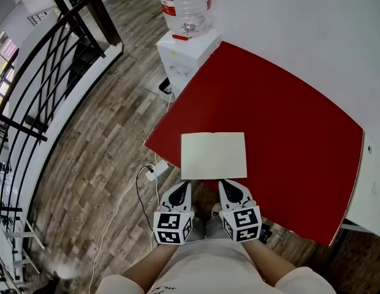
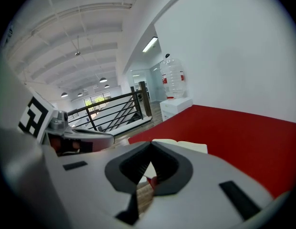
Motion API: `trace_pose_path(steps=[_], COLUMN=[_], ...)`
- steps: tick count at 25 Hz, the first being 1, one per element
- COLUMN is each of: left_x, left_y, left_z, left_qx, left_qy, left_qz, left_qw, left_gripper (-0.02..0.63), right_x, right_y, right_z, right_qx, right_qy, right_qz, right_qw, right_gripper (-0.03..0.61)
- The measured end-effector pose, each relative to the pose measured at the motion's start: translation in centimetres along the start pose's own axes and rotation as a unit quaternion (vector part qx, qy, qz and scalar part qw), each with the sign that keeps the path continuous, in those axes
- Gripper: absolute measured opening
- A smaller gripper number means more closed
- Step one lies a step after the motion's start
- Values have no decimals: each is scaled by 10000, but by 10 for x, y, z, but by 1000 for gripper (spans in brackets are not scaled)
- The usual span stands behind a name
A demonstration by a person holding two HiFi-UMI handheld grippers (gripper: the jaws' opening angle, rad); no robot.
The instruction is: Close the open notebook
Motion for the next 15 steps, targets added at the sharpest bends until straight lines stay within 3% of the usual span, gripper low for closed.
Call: trace_pose_path(steps=[5,15], left_x=[-10,-34], left_y=[22,47], left_z=[8,37], left_qx=[118,244], left_qy=[120,-48], left_qz=[90,217], left_qw=[9998,9995], left_gripper=[6,6], right_x=[-14,-37], right_y=[21,47], right_z=[-10,-9], right_qx=[18,-19], right_qy=[-10,15], right_qz=[97,235], right_qw=[10000,9997], right_gripper=[6,6])
Point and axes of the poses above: the fingertips, and each gripper's own axes: y forward along the fingers, z to its left, x out of its top, the point moved 4 cm from there along -y, backward along the fingers, and after that the axes turned 12 degrees about -y, right-handed, at the moved point
